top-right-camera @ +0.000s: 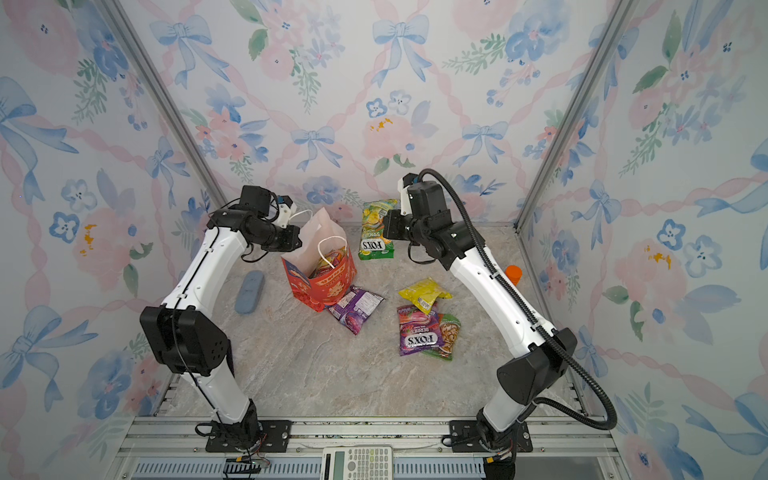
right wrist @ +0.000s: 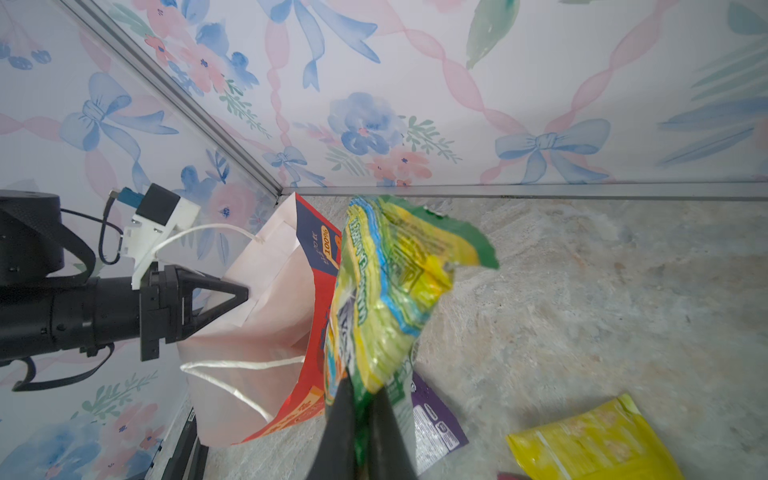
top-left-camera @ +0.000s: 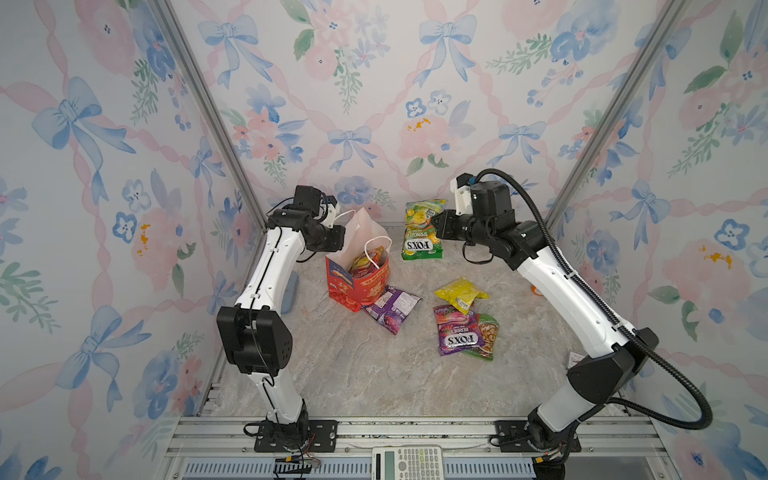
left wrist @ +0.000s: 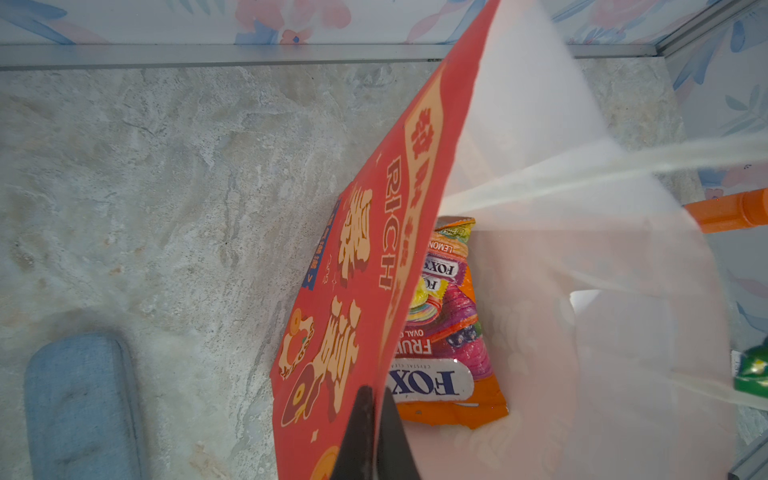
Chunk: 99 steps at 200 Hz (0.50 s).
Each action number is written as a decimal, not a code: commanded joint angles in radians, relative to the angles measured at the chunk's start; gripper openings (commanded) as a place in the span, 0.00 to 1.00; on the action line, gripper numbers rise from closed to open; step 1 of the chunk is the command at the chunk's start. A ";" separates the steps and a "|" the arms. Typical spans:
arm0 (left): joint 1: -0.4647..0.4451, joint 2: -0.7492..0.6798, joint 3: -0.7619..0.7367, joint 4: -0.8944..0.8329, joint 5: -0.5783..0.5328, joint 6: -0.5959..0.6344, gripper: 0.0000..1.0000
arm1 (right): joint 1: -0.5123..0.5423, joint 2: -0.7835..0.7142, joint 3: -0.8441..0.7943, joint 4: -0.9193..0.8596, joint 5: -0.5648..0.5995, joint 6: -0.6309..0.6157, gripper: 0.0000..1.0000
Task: Place the snacks into the paper bag
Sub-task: 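Carry the green Fox's packet over the bag opening beside the left gripper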
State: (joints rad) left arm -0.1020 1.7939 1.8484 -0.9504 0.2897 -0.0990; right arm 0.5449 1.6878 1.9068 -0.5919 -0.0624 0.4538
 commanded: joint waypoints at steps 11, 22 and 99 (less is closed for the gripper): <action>0.008 -0.014 -0.018 -0.034 0.005 -0.011 0.00 | -0.003 0.075 0.159 0.032 0.040 -0.036 0.00; 0.009 -0.013 -0.018 -0.034 0.007 -0.010 0.00 | -0.002 0.104 0.209 0.032 0.041 -0.037 0.00; 0.009 -0.007 -0.018 -0.034 0.008 -0.009 0.00 | 0.053 0.307 0.551 -0.033 0.059 -0.044 0.00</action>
State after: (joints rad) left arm -0.1020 1.7939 1.8477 -0.9504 0.2966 -0.0990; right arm 0.5724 1.9518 2.3470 -0.6121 -0.0132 0.4252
